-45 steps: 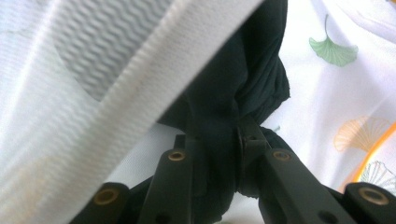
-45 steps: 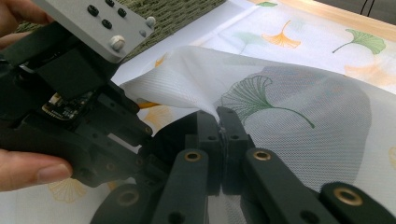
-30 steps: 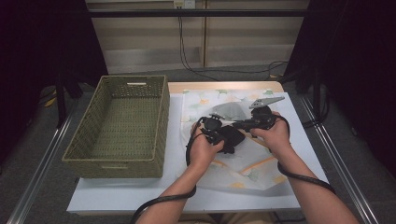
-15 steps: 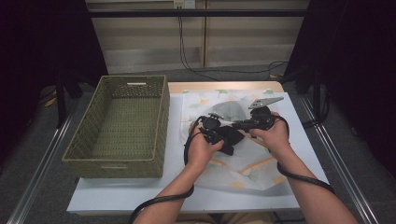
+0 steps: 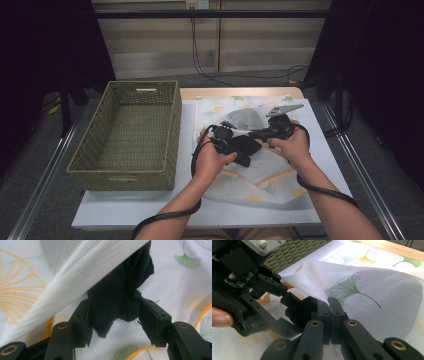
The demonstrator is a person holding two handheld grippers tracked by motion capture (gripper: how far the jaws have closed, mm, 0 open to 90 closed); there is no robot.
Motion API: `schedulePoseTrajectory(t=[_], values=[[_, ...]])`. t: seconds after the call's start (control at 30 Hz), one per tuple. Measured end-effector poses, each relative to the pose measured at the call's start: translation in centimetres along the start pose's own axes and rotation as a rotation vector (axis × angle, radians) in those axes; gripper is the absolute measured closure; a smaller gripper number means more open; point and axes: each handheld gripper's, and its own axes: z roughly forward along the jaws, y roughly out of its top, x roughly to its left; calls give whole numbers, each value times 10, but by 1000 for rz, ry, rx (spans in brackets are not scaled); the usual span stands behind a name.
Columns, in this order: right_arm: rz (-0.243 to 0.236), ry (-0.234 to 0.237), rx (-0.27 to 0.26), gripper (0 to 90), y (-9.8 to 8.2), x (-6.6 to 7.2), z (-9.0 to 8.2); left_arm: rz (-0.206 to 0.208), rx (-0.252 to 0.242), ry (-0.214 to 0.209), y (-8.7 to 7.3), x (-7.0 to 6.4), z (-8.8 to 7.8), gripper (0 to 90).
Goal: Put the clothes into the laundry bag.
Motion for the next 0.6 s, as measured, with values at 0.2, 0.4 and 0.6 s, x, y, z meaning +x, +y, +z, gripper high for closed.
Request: schedulePoseTrajectory(t=[0.2, 0.4, 0.6], values=[[-2, -4, -1, 900, 1, -1, -1, 1, 19, -14, -1, 0, -4, 482], [1, -4, 0, 900, 1, 0, 0, -25, 54, 5, -3, 0, -4, 607], [4, -5, -3, 900, 0, -2, 0, -25, 54, 5, -6, 1, -7, 645]])
